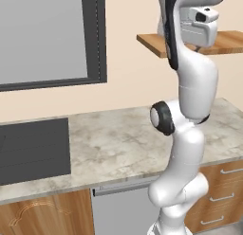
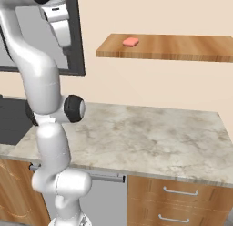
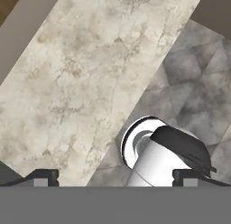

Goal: Pick up the sponge and bar soap from the sink, and place them back in the shelves.

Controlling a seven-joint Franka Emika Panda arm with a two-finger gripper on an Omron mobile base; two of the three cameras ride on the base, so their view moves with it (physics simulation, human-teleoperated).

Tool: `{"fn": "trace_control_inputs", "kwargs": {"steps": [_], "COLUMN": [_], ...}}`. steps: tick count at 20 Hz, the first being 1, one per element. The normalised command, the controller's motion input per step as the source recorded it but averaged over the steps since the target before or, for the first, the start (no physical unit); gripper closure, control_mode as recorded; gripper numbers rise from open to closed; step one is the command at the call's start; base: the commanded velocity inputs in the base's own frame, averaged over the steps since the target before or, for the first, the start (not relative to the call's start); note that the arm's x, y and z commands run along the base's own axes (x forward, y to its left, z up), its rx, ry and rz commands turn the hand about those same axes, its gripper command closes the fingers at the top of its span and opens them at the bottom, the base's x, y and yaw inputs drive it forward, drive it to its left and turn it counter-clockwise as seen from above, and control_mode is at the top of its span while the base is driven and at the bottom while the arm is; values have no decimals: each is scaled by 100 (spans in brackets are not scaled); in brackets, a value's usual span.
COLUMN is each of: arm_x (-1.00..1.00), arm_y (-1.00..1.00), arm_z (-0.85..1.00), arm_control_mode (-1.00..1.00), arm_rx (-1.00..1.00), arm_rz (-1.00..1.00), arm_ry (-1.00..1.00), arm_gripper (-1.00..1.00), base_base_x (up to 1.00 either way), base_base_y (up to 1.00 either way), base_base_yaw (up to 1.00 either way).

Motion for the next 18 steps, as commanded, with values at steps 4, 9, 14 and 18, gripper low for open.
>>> {"fn": "trace_control_inputs", "kwargs": {"steps": [4, 9, 14, 18], "arm_x": [0, 1, 0, -18], "arm_y": [32, 20, -8, -7], "arm_z": [41, -7, -72, -73], "arm_control_mode": [-100, -100, -100, -100], "arm_rx": [0, 0, -6, -4], "arm_rz": [-1, -1, 5, 12], "arm_ry": [34, 32, 3, 0], "arm_gripper": [-100, -100, -100, -100], "base_base_x": [0, 0, 0, 0], "base_base_y": [0, 0, 0, 0], "base_base_yaw": [0, 0, 0, 0]}}
